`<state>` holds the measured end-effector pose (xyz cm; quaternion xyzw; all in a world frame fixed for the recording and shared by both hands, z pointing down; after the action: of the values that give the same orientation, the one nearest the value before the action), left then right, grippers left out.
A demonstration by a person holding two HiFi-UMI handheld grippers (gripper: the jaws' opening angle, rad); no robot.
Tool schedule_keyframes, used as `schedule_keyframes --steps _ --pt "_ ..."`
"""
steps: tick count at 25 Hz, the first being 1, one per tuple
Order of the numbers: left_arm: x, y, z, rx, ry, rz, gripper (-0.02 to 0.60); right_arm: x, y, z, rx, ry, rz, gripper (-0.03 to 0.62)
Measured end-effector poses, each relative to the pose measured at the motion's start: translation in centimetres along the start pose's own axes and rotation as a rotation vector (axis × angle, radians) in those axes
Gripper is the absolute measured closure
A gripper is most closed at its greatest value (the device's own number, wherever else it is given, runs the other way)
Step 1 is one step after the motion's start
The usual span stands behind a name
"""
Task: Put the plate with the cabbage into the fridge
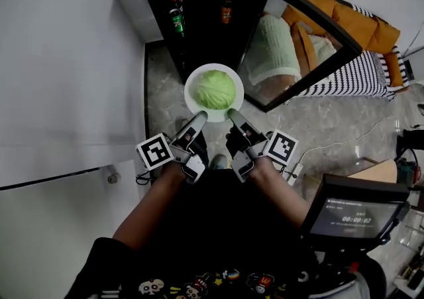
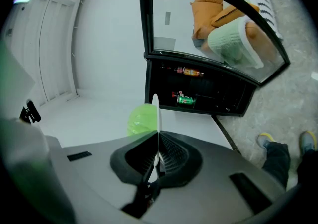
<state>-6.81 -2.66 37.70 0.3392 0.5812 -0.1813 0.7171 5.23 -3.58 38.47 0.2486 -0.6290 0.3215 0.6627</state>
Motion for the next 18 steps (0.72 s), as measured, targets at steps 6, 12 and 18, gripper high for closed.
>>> schedule_keyframes --steps 6,12,18 --pt "-0.06 -0.19 0.05 -0.012 -0.009 0.041 0.561 0.09 -0.06 0.02 0.003 -0.006 0.009 0.579" --pt "0.11 -0.02 0.24 -0.019 -0.007 -0.006 0.561 0.22 -0.14 -0.15 0.015 0.002 0.006 0.579" --pt "-0.08 -0.03 0.34 -0.045 -0.017 -0.018 0.561 0.26 -0.06 -0.28 0.035 0.012 0.021 0.579"
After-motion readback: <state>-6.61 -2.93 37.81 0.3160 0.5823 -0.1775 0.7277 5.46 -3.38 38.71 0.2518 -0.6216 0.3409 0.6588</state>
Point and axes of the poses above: the fingertips, and each gripper's own axes: z forward along the fingers, x to its right, y out of its underside, the point moved 3 cm from there along -z, backward along the fingers, and after that the axes turned 8 degrees about z, right-handed, at the moved point
